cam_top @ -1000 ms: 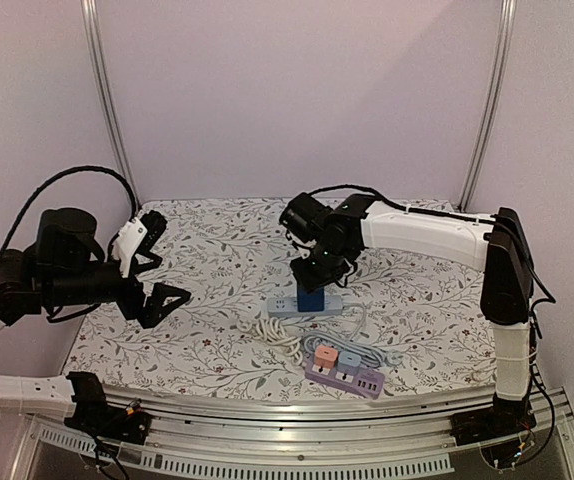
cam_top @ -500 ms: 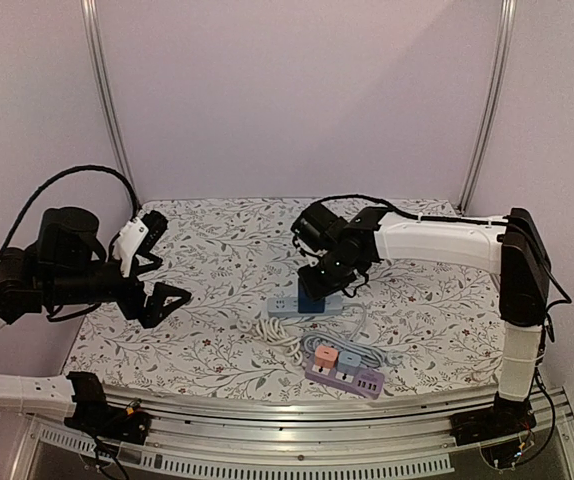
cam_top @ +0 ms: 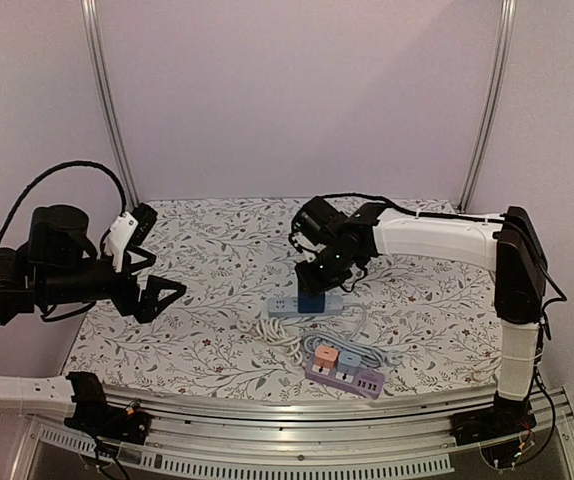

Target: Insert the plug

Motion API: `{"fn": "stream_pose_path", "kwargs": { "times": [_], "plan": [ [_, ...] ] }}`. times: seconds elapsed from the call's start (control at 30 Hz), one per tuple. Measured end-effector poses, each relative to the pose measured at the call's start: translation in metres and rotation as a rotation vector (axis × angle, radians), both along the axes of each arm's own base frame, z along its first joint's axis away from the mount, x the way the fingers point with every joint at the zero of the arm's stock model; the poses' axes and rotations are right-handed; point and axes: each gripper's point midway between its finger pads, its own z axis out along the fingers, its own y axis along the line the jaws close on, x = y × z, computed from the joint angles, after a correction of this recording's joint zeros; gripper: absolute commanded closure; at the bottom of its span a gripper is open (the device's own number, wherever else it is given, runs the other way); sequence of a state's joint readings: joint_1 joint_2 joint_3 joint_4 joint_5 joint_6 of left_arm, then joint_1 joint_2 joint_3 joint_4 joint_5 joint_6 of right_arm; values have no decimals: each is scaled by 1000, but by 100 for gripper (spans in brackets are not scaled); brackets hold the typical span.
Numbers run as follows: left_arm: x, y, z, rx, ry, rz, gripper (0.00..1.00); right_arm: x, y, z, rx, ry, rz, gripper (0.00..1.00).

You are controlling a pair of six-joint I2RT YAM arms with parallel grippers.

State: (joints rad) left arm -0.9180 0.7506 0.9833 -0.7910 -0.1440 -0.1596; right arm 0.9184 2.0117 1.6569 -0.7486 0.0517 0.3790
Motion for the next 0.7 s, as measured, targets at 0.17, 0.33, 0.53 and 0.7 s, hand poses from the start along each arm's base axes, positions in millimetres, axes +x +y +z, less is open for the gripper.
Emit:
{"fn": "stream_pose_path", "kwargs": {
  "times": [0.17,0.33,0.53,0.7],
  "plan": [
    [-1,2,2,-10,-3,6,1,-1,-2,2,-16,10,6,62],
    [0,1,1,-8,-1,6,1,-2,-7,13,-53,20,10,56],
    [0,1,0,-4,1,5,1,16,6,66,7,-77,4,42],
    [1,0,-1,1,5,5,0,26,9,96,42,-149,-10,28]
  ]
}}
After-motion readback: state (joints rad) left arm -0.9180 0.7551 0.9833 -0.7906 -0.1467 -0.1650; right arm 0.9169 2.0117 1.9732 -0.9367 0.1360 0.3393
